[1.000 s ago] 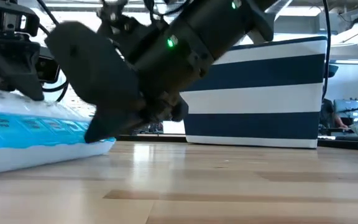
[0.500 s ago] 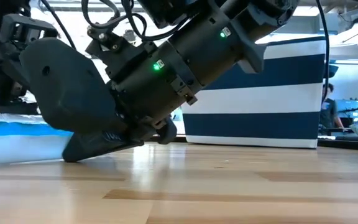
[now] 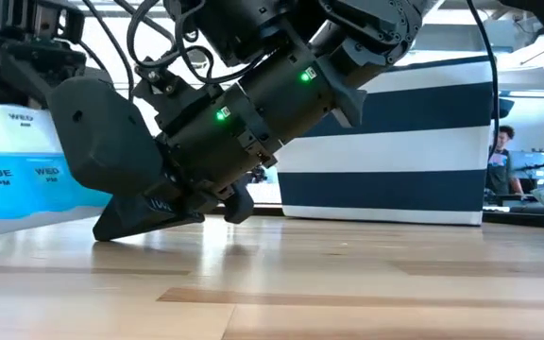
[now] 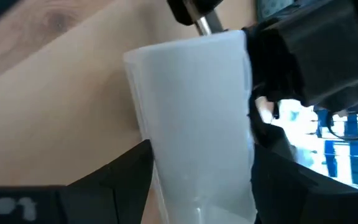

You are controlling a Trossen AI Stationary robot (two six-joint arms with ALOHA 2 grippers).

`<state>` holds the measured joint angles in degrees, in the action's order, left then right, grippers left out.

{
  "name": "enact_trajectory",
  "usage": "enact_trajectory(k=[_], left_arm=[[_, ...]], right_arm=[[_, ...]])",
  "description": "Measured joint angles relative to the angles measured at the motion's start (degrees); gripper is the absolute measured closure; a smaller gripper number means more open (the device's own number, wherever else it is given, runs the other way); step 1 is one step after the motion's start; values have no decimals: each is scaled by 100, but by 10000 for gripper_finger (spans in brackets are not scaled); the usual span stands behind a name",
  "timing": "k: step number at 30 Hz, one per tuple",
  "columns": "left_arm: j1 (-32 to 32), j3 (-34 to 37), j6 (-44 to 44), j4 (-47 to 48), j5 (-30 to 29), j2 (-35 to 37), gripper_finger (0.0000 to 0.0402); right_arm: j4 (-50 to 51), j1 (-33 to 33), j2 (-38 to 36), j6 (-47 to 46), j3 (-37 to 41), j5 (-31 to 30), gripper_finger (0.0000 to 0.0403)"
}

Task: Pick & place medical supplies in basket/bin
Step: Put the white pill organizer into the white bin

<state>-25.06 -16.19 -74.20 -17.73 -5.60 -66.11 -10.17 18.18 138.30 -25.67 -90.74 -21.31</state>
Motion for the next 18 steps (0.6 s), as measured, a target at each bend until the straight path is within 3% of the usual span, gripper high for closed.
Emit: enact_trajectory(k=[11, 18], left_arm=[[2, 2, 36, 896, -19, -2, 183], [6, 0, -68, 974, -90, 4, 257]], right_arm=[[-162, 92, 2, 220, 10, 50, 403], [-267, 247, 2, 377, 11, 13, 403]])
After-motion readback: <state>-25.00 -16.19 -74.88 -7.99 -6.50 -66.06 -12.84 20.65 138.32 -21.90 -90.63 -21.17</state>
